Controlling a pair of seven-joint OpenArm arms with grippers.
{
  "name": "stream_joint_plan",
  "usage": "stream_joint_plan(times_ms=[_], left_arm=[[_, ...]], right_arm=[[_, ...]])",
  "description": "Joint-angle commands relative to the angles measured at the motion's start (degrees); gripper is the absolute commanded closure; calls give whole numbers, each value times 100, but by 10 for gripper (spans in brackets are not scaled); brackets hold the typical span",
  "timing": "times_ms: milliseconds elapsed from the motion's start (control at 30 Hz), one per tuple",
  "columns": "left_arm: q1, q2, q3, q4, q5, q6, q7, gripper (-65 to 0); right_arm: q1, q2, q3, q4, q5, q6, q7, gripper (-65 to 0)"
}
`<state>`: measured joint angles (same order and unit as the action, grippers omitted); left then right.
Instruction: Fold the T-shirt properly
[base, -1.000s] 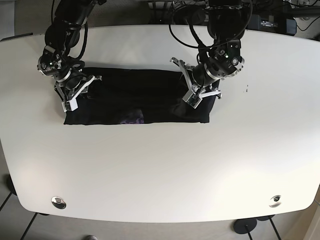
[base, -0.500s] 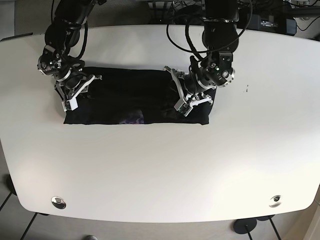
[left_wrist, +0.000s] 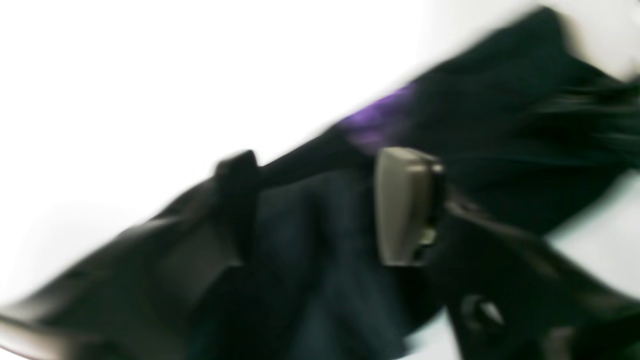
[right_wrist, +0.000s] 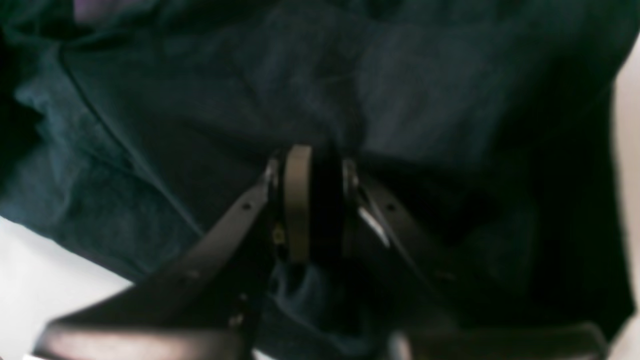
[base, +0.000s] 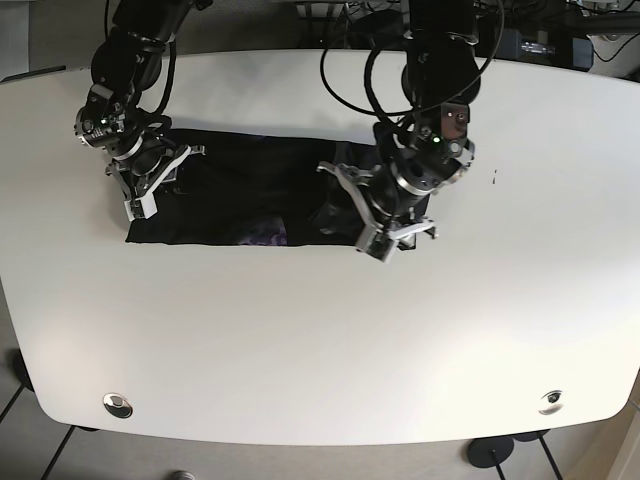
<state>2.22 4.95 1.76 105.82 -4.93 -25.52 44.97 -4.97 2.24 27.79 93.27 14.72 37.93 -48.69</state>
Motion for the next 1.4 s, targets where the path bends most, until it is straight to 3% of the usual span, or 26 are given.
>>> stream_joint_plan(times_ms=[33,133,233,433,533,567,800,867,967,1133,1200,1300,1333,1400], left_arm=[[-50,-183,-391,51,-74,-99,-123,-214],[-94,-482,-822,-406,-83,-433,-123,-131],[-121,-623,-1051,-881,-83,-899,-141,-71],[-173,-605,-1077,-969,-83,-987,-660,-50],[-191,-587,-1068,-978,-83,-987,-651,-51],[-191,-587,-1059,-978,-83,-987,-651,-51],[-472,-631,-1077,-1962,-74,-1013,-704,-53],[-490,-693,-1077,-2349,-65,-1022,-1003,-51],[-490,-754,-1077,-2780,-74,-1022,-1275,-53],[-490,-754,-1077,-2859,-83,-1022,-1284,-53],[-490,-737,-1077,-2710,-92,-1022,-1266,-51],[-472,-710,-1077,-2120,-92,-1022,-1258,-51],[-472,-710,-1077,-1848,-92,-1022,-1258,-51],[-358,-710,-1077,-1461,-92,-1022,-1258,-51]], right_arm=[[106,-70,-23,620,115,44,117,-78],[124,-158,-559,1138,124,44,117,-79],[132,-158,-1649,1464,115,44,117,-79],[440,-184,-3627,1156,62,-35,117,-79],[818,-360,-4058,400,62,-439,152,-75],[994,-422,-4058,13,62,-536,170,-75],[1486,-272,-3856,-1569,62,-580,1014,-73],[1504,-237,-3619,-1956,62,-580,1207,-73],[1574,-141,-3311,-2088,62,-571,1286,-73],[1557,9,-2845,-1771,115,-527,1242,-73],[1513,27,-2616,-1305,124,-519,987,-73],[1284,9,-1764,-347,132,-510,398,-73],[1266,0,-1315,22,317,-483,64,-79],[1231,194,-498,224,1055,-246,-745,-100]])
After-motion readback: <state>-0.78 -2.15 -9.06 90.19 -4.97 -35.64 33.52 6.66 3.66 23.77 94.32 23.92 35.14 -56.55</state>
